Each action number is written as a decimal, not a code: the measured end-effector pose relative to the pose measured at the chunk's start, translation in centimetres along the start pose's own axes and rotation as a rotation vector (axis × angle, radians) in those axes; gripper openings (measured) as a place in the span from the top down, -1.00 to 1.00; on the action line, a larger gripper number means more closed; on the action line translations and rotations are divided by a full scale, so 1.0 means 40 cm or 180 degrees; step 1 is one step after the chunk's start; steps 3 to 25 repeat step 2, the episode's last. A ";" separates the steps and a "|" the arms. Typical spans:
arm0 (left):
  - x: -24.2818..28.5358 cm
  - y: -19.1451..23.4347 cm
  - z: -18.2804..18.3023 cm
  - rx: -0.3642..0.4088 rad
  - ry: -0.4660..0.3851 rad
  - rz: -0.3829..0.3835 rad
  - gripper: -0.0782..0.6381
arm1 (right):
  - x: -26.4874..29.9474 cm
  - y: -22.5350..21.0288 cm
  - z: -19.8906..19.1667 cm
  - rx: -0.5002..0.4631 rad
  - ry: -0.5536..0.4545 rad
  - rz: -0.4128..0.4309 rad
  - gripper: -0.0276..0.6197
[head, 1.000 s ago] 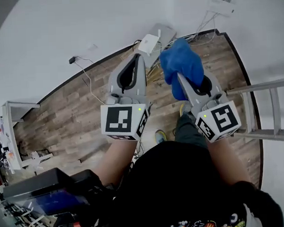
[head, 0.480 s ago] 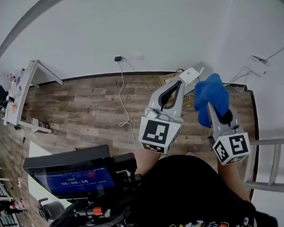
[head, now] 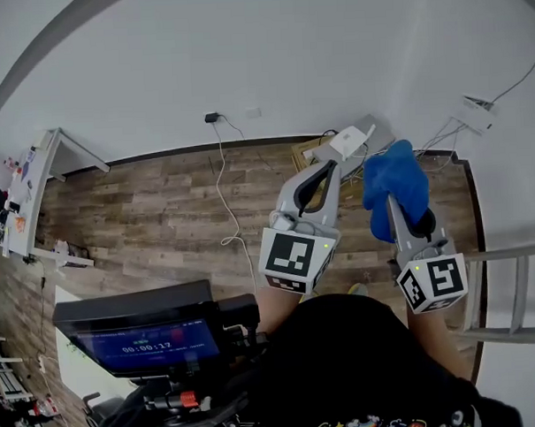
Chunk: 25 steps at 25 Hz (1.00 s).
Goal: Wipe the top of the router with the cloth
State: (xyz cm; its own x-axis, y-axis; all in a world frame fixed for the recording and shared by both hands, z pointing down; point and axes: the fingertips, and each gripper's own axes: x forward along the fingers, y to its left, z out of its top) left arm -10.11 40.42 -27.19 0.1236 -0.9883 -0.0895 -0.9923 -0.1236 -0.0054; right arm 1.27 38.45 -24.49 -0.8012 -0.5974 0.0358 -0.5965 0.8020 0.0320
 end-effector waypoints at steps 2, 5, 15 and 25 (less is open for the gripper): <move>0.009 0.016 0.009 -0.0016 -0.0024 -0.0016 0.78 | 0.016 0.005 0.009 -0.0019 -0.0002 -0.0008 0.58; 0.009 0.016 0.009 -0.0016 -0.0024 -0.0016 0.78 | 0.016 0.005 0.009 -0.0019 -0.0002 -0.0008 0.58; 0.009 0.016 0.009 -0.0016 -0.0024 -0.0016 0.78 | 0.016 0.005 0.009 -0.0019 -0.0002 -0.0008 0.58; 0.009 0.016 0.009 -0.0016 -0.0024 -0.0016 0.78 | 0.016 0.005 0.009 -0.0019 -0.0002 -0.0008 0.58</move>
